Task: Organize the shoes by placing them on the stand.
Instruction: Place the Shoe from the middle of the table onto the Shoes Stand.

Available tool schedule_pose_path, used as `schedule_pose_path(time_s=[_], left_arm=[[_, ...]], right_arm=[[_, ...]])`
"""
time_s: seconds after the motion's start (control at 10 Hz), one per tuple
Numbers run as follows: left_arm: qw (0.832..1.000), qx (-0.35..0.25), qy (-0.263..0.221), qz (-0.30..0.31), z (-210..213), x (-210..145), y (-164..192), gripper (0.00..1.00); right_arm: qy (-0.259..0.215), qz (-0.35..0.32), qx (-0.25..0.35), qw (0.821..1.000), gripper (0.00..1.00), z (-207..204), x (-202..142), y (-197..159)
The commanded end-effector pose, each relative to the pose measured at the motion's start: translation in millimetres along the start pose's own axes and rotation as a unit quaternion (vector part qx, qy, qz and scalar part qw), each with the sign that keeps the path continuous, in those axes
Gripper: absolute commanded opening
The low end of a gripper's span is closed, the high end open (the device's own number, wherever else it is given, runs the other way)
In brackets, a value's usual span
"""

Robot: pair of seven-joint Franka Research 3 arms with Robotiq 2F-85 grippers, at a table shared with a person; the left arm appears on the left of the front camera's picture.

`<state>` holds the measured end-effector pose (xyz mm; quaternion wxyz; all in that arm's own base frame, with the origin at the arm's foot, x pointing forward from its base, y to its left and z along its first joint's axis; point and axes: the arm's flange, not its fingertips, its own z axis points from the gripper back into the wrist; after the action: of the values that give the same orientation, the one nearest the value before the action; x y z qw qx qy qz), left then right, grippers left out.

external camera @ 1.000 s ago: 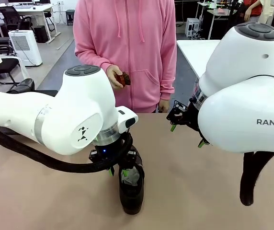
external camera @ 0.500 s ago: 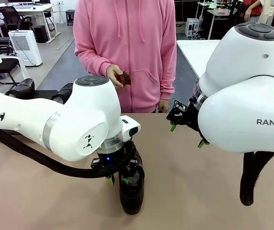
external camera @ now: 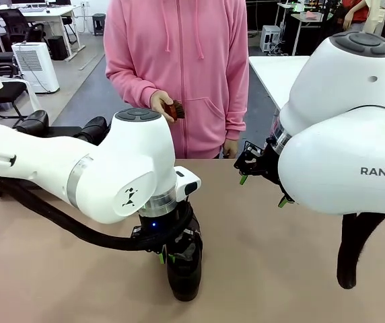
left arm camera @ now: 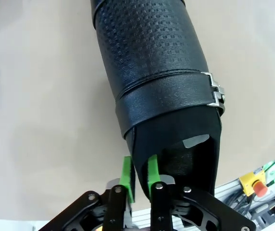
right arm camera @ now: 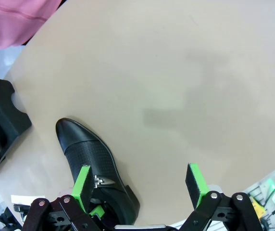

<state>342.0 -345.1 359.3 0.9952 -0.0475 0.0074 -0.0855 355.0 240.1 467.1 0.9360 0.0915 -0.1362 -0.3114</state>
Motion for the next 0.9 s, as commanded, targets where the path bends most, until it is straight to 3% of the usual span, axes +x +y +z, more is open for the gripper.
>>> schedule_pose_path(time_s=[0.0,0.4,0.8], left_arm=[[1.0,0.002,0.013,-0.004,-5.0,6.8,0.1,0.0],[0.999,-0.008,0.048,-0.011,-6.8,8.8,3.0,0.0],[0.992,-0.04,0.059,-0.108,79.7,-10.3,51.0,0.0]], right_arm=[[0.008,0.007,0.011,1.0,1.0,-1.1,3.2,0.6],[0.008,0.007,0.011,1.0,1.0,-1.1,3.2,0.6],[0.008,0.007,0.011,1.0,1.0,-1.1,3.2,0.6]])
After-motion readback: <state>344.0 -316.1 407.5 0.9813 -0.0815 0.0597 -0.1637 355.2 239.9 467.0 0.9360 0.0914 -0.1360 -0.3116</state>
